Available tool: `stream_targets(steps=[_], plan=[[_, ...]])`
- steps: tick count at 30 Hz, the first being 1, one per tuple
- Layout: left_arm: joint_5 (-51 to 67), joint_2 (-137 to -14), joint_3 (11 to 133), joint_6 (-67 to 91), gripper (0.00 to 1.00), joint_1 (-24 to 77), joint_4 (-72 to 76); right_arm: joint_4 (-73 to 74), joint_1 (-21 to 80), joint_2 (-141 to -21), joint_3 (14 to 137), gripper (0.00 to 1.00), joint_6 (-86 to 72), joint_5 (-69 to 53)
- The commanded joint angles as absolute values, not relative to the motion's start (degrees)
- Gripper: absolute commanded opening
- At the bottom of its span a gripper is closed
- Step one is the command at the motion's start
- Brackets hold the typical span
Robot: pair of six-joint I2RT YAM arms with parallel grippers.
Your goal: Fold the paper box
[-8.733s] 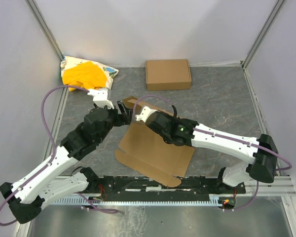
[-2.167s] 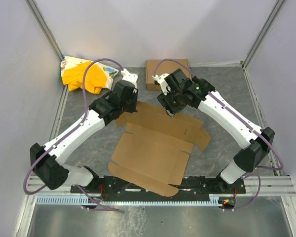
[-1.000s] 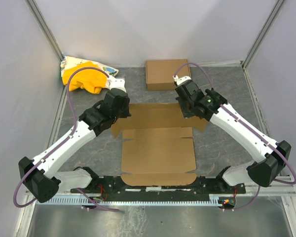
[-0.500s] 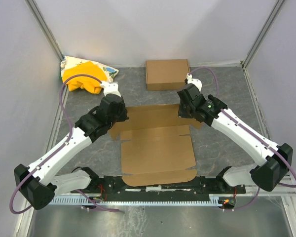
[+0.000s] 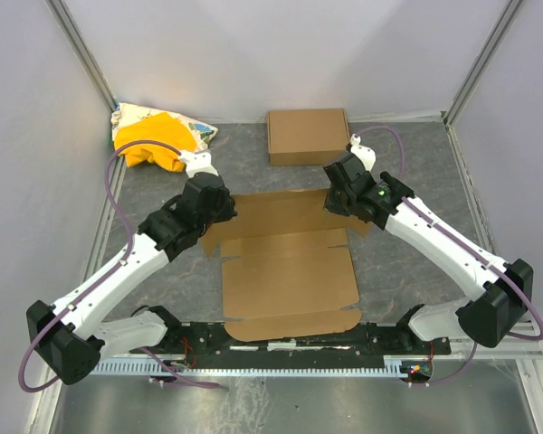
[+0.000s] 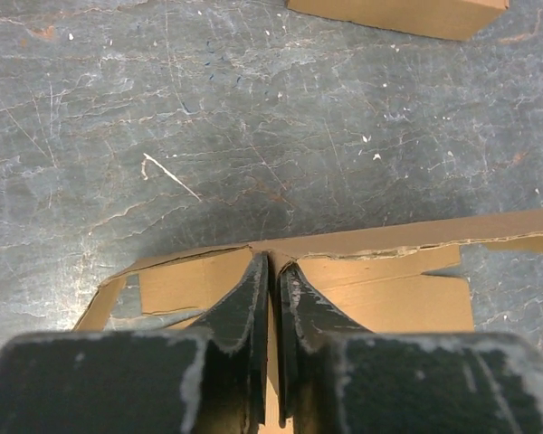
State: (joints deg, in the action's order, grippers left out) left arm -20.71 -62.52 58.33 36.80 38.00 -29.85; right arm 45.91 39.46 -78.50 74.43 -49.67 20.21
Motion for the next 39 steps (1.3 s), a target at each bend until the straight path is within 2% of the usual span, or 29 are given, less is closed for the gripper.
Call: stream_targets(steps=[1, 2, 3, 4, 6, 8, 15, 21, 25, 27, 32, 39], plan=[[-17.5, -62.9, 59.0, 41.6, 0.21, 38.3, -26.6, 45.0, 39.7, -79.2, 75.9, 0.02, -51.5, 18.6], [-17.7, -62.9, 59.3, 41.5, 0.27, 38.3, -27.1, 45.4, 39.8, -79.1, 76.2, 0.02, -51.2, 19.0], [-18.0, -62.9, 59.4, 41.1, 0.40, 38.3, -27.6, 45.8, 39.7, -79.1, 76.4, 0.02, -50.9, 19.7], [-18.4, -62.8, 59.7, 40.7, 0.47, 38.3, -28.2, 46.3, 39.7, -79.0, 76.7, 0.02, -50.5, 20.4], [-19.6, -62.4, 60.2, 39.5, 0.60, 38.3, -29.7, 46.6, 39.7, -78.8, 76.8, 0.01, -49.5, 21.3], [-21.6, -61.8, 60.6, 38.5, 0.68, 38.4, -31.9, 46.9, 39.7, -78.8, 77.2, 0.01, -48.7, 21.9], [-25.4, -52.8, 58.9, 36.5, 0.73, 38.4, -36.7, 48.1, 39.8, -78.6, 78.0, 0.01, -48.5, 22.9], [-23.4, -33.0, 50.3, 40.6, 0.80, 38.3, -37.2, 49.7, 39.8, -76.7, 77.4, 0.01, -51.2, 25.9], [-17.3, -22.9, 43.2, 45.4, 0.74, 38.3, -35.4, 49.9, 39.7, -74.3, 75.5, 0.01, -54.2, 28.9], [-15.3, -22.4, 40.3, 45.7, 0.73, 38.3, -36.1, 49.3, 39.7, -72.7, 74.3, 0.01, -55.2, 30.1], [-11.0, -30.1, 39.7, 45.8, 0.76, 38.3, -38.8, 50.4, 39.7, -71.0, 74.2, 0.01, -56.5, 31.1], [-11.8, -39.6, 37.3, 47.2, 0.77, 38.3, -34.9, 51.3, 39.7, -71.1, 74.2, 0.01, -56.4, 30.6]])
